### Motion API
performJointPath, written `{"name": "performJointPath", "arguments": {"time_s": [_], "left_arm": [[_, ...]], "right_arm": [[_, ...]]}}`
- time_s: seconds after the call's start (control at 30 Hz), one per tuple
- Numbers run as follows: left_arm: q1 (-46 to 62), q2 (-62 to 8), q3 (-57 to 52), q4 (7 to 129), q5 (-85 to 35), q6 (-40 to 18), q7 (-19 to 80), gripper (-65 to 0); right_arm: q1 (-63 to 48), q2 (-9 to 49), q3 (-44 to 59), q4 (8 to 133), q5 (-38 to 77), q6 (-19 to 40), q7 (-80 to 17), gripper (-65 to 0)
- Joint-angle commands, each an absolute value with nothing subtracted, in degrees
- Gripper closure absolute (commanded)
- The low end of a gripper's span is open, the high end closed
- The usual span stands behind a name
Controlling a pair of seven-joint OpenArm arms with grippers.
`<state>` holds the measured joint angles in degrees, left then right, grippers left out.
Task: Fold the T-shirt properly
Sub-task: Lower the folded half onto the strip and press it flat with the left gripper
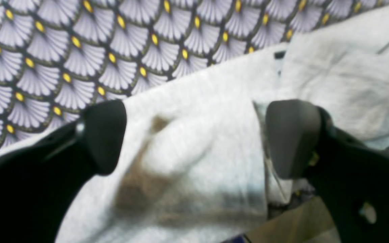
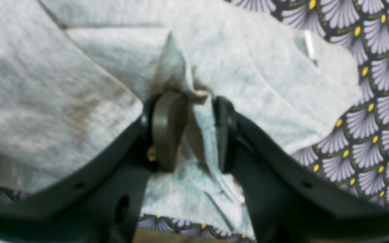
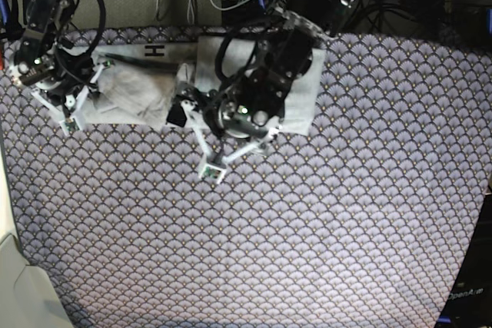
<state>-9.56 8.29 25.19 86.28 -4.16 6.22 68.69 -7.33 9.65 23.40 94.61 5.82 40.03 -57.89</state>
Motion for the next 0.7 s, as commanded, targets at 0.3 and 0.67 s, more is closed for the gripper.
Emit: {"name": "performJointPath", "arguments": {"time_s": [0.3,0.67], "left_arm": [[-11.74,9.00,26.77,86.64,-4.53,6.20,67.65,-64.5],[-11.56,9.00,29.23,84.44,-4.00,6.20,67.65,-64.6]], "right_arm": [[-6.64,10.24,23.60,95.78,6.20,40.00,-57.45,-20.3],[-6.64,10.42,23.60,95.78,6.20,40.00,-57.45,-20.3]]}}
